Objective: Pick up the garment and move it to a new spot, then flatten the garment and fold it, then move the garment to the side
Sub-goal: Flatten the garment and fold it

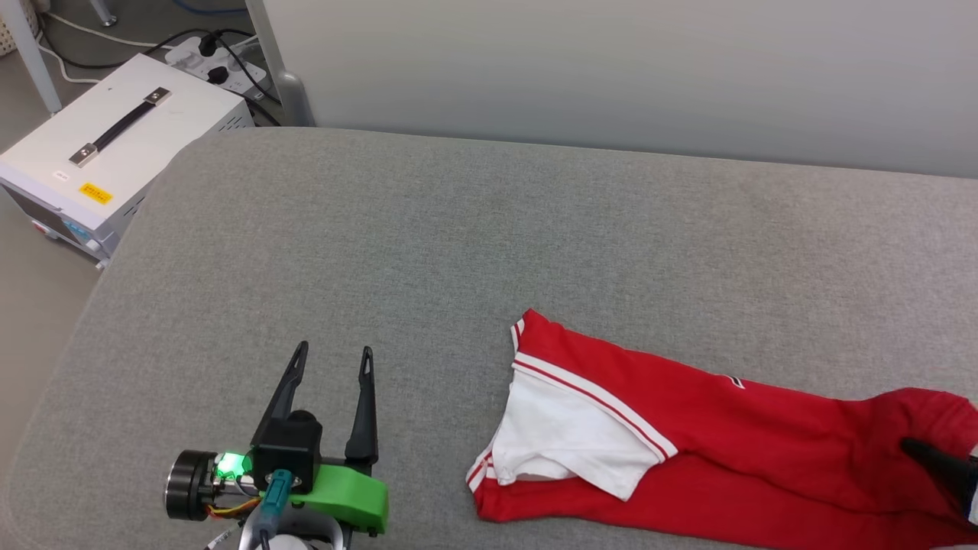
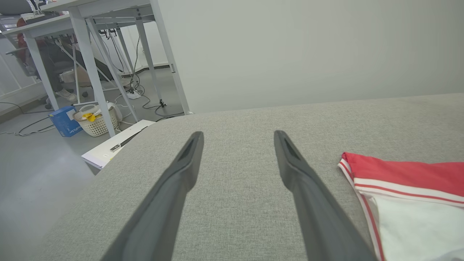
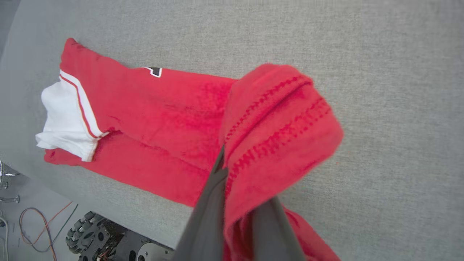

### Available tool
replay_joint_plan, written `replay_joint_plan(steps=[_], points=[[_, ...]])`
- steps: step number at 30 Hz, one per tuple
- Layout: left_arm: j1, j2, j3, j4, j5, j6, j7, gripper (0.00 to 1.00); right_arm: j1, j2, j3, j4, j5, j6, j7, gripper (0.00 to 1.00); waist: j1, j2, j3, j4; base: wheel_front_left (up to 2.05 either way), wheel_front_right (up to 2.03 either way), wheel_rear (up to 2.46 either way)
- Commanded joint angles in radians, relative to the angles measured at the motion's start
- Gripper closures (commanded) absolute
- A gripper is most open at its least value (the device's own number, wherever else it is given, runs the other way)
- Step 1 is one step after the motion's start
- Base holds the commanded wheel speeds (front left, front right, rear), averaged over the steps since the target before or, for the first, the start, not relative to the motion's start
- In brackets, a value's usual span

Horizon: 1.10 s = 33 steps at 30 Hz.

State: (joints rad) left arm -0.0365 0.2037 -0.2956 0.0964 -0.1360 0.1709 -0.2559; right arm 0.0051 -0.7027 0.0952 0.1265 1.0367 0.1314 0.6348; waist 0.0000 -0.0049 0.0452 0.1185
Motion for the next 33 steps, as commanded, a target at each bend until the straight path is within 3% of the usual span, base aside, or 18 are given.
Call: replay_joint_plan(steps=[1, 7, 13, 21, 33], points=[[0.020, -0.012, 0.004, 0.005, 0.017, -0.008, -0.006, 0.00, 0.014, 0.014, -0.002, -0.034, 0.012, -0.001, 0.017, 1.00, 0.0000, 0.0049, -0.001, 0.003, 0.00, 0.00, 0.00], [0.017, -0.033, 0.017, 0.008, 0.034, -0.029, -0.006, 0.00, -0.036, 0.079, 0.037, -0.159, -0.020, -0.001, 0.094, 1.00, 0.0000, 0.0049, 0.011, 0.018, 0.00, 0.00, 0.00], [-0.008, -0.052, 0.029, 0.012, 0.049, -0.048, -0.006, 0.00, -0.162, 0.160, 0.143, -0.171, -0.087, -0.001, 0.147, 1.00, 0.0000, 0.0049, 0.044, 0.037, 0.00, 0.00, 0.00], [-0.038, -0.075, 0.039, 0.021, 0.067, -0.067, -0.006, 0.00, -0.343, 0.249, 0.323, -0.051, -0.160, -0.001, 0.150, 1.00, 0.0000, 0.0049, 0.077, 0.059, 0.00, 0.00, 0.00], [-0.054, -0.101, 0.052, 0.027, 0.082, -0.081, -0.006, 0.00, -0.509, 0.387, 0.508, 0.204, -0.225, -0.001, 0.033, 1.00, 0.0000, 0.0049, 0.113, 0.075, 0.00, 0.00, 0.00]])
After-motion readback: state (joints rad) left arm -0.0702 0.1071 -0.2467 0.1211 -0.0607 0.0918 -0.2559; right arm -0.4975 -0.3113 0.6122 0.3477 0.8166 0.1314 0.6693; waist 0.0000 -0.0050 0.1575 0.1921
